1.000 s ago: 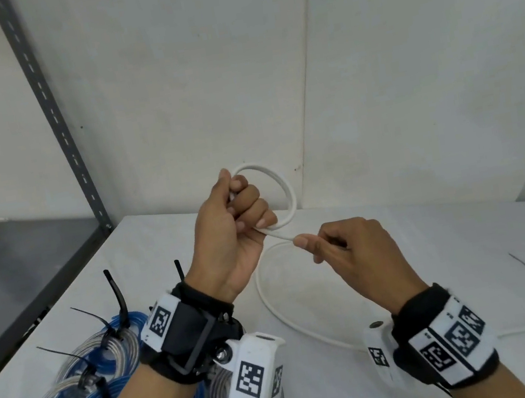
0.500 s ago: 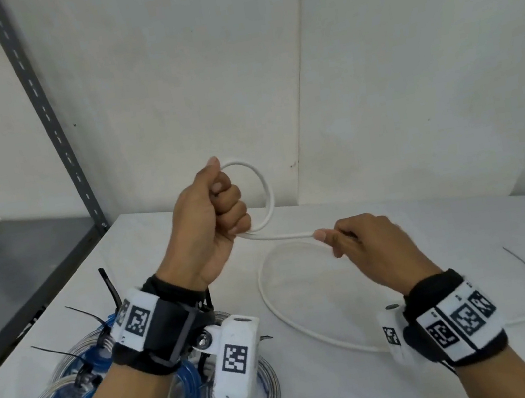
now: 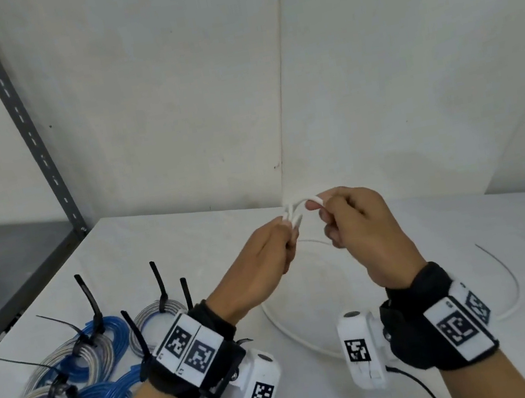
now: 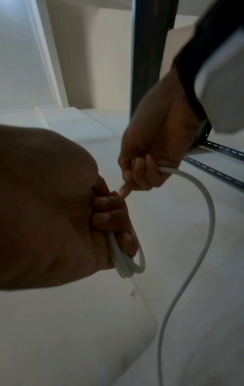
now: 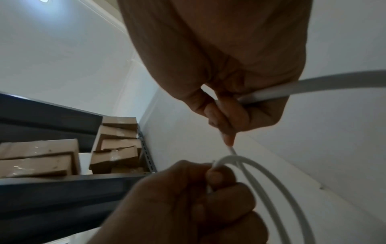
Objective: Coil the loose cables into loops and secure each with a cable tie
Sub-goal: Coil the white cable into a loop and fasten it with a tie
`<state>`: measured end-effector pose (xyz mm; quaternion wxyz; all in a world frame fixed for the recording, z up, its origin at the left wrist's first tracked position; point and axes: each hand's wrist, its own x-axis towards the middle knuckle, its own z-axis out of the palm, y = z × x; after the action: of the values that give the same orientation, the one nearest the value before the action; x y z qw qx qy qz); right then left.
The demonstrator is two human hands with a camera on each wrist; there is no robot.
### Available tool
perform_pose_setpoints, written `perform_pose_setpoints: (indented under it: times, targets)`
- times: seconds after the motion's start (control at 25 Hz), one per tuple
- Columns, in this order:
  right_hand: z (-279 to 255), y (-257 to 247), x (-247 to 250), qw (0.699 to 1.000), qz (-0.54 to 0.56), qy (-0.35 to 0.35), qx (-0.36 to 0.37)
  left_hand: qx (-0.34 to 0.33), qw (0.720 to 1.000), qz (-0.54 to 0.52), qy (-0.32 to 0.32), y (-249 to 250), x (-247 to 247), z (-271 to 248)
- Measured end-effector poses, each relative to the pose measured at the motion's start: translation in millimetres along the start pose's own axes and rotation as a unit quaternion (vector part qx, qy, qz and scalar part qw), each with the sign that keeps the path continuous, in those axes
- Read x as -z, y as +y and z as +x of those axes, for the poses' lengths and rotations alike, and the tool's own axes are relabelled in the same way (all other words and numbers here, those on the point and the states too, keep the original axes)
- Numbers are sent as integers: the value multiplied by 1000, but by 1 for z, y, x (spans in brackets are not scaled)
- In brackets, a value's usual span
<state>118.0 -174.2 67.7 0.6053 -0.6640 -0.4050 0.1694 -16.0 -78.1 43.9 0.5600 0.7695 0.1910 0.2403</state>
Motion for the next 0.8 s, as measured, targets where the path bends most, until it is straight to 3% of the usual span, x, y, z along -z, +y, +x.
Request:
perform_pose_setpoints:
  times: [0.28,0.52,0.8]
  targets:
    - [-15,-16,-14,998,40,-10,56,-52,997,54,20,-1,3,-1]
    - [0,-4,-3,974,208,80,-31,-59,992,77,-87,8,6,-7]
    - [13,14,4,948,283,102,-104,-51,980,42,-190,14,12,-13]
